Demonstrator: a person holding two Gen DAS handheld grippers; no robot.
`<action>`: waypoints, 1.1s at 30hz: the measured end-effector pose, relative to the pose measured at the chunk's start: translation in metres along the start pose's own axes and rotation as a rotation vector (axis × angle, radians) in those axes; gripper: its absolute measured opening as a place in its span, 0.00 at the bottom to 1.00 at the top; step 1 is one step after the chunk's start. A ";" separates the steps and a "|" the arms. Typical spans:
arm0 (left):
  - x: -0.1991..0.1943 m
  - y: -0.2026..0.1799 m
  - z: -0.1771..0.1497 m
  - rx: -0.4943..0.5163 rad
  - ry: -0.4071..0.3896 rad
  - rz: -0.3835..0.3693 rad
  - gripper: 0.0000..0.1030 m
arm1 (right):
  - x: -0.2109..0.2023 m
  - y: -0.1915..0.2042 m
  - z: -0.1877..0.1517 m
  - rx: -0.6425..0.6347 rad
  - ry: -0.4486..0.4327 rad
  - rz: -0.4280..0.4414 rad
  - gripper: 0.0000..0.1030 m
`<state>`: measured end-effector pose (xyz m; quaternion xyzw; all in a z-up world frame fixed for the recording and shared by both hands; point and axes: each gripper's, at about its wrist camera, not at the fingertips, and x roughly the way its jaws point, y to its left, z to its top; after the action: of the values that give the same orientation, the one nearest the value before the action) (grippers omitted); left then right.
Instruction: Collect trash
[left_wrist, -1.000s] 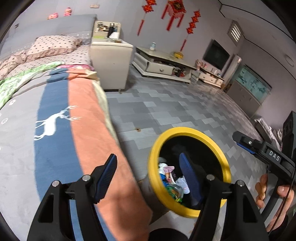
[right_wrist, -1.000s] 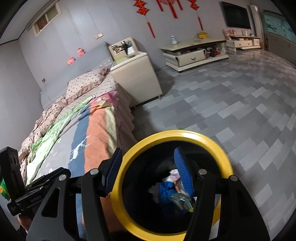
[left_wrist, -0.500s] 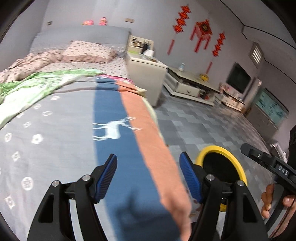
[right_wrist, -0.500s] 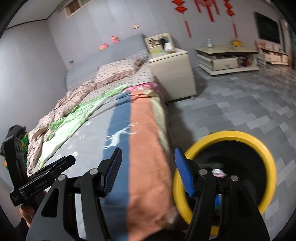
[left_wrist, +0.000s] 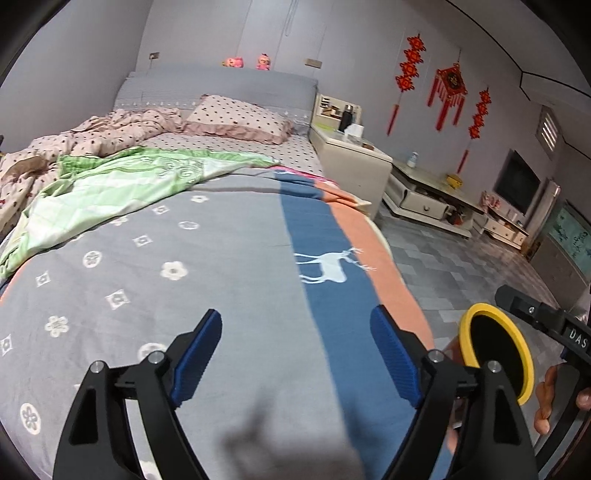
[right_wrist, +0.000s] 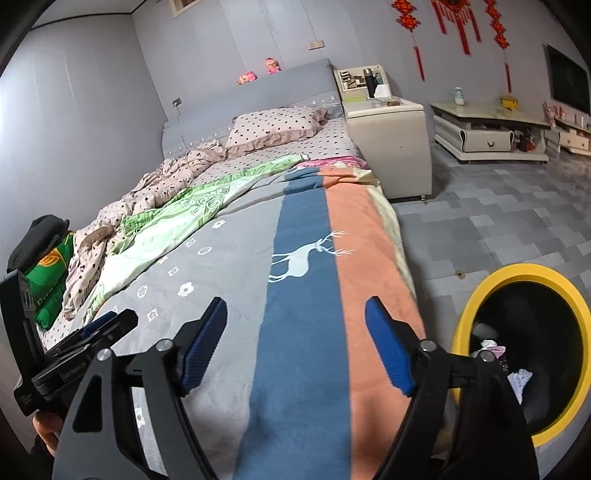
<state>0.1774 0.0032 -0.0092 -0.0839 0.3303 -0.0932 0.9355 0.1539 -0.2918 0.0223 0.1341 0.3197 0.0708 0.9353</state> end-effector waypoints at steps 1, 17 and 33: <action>-0.002 0.004 -0.003 -0.002 -0.004 0.005 0.80 | 0.002 0.003 -0.005 -0.004 -0.001 -0.003 0.78; -0.033 0.042 -0.043 -0.034 -0.130 0.073 0.92 | 0.017 0.024 -0.039 -0.019 -0.093 -0.133 0.92; -0.105 0.006 -0.045 0.027 -0.303 0.058 0.92 | -0.039 0.042 -0.057 -0.057 -0.297 -0.211 0.92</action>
<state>0.0695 0.0286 0.0186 -0.0747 0.1863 -0.0571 0.9780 0.0862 -0.2487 0.0142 0.0820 0.1880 -0.0394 0.9779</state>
